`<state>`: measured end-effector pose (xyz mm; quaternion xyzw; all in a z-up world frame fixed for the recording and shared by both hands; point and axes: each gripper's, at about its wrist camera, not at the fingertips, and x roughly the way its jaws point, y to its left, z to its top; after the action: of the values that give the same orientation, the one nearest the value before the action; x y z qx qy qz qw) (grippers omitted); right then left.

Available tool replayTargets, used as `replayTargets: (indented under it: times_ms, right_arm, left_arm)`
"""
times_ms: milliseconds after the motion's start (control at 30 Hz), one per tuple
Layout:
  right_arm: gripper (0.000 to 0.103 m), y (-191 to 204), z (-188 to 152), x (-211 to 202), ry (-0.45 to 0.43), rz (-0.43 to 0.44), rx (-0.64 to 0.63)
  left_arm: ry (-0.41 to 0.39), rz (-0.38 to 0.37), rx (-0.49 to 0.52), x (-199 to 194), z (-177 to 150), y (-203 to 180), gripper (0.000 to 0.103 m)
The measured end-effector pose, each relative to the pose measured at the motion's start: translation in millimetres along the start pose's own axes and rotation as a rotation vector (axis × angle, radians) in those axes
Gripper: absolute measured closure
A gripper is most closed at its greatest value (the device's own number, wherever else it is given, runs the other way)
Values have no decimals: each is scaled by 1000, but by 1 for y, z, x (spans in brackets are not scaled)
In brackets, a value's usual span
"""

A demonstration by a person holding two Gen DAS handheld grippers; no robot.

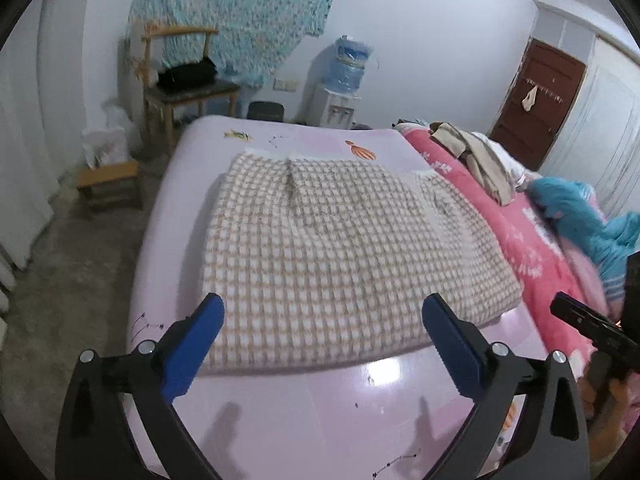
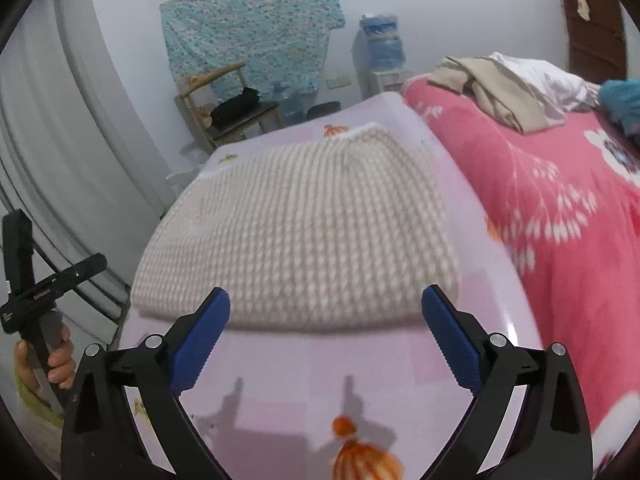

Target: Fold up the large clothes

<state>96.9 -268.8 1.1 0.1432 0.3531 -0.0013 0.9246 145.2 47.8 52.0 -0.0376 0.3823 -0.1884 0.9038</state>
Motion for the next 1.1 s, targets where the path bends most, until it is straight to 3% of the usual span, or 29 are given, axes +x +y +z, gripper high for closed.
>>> replayTargets:
  times_ms: [167, 300, 433, 567, 867, 1100]
  right_arm:
    - [9, 20, -17, -7, 1, -73, -48]
    - [8, 40, -27, -16, -31, -145, -112]
    - [8, 51, -33, -17, -46, -183, -144]
    - [8, 60, -38, -14, -38, -176, -150]
    - [8, 55, -39, -3, 14, -160, -116]
    - [8, 56, -42, 6, 52, -159, -124]
  left_arm:
    - [-52, 121, 26, -8, -21, -26, 5]
    - [-65, 278, 54, -8, -33, -46, 5]
    - [-54, 347, 92, -10, -42, -58, 5]
    - [-28, 321, 86, -9, -44, -62, 5]
    - [86, 413, 17, 13, -46, -64, 5]
    - [150, 388, 4, 25, -50, -66, 5]
